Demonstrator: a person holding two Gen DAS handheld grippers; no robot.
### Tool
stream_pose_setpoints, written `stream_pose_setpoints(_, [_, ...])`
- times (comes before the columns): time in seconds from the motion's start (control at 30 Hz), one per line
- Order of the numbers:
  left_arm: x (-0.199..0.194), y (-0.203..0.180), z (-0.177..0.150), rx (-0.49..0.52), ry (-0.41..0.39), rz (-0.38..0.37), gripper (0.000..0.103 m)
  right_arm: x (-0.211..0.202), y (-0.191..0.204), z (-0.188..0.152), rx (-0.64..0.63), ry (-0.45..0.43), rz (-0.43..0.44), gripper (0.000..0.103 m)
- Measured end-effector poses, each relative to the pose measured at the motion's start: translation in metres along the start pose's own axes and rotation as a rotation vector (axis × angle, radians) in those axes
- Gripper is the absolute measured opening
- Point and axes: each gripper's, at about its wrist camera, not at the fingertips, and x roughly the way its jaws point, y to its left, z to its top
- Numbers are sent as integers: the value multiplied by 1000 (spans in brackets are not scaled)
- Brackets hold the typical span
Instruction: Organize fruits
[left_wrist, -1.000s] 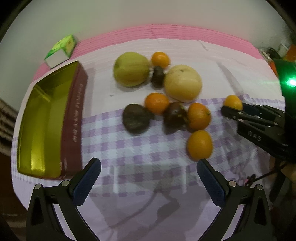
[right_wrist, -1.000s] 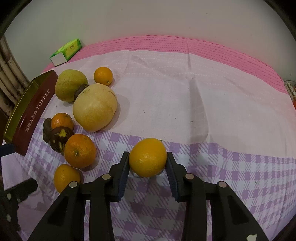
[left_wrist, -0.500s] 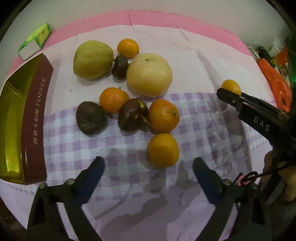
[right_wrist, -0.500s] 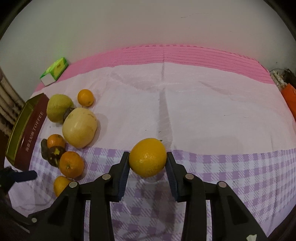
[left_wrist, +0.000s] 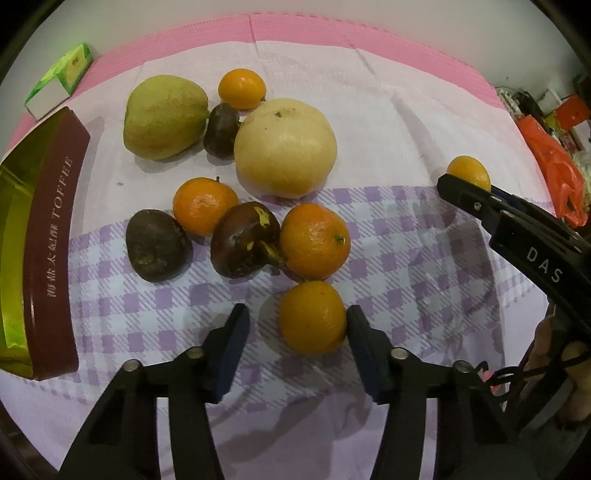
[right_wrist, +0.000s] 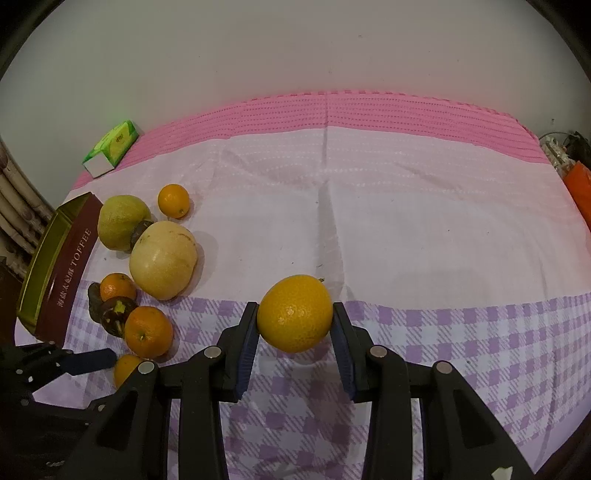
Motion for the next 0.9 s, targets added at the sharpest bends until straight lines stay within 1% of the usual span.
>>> stream_pose_setpoints(0.03, [1,1,0,2,2,-3,48,0,0,0,0,-1,0,36])
stream_pose_setpoints(0.1, [2,0,-1,11,0,-7,37,0,0,0,0,0,0,36])
stream_pose_setpoints(0.37, [0,-1,-6,32,-9,-5,36,0,0,1,-1,3,-3,36])
stream_pose_setpoints(0.57, [-21,8,-14,46,-49,7,36,3,2,1,-7,9,-11,36])
stream_pose_setpoints(0.77, [-52,31,-17,5,-126,23,36,4,4,1,-14,9,-22,36])
stream_pose_setpoints(0.9, [-70,58,-12,-40,-176,66,36,6,5,0,-23,16,-27,36])
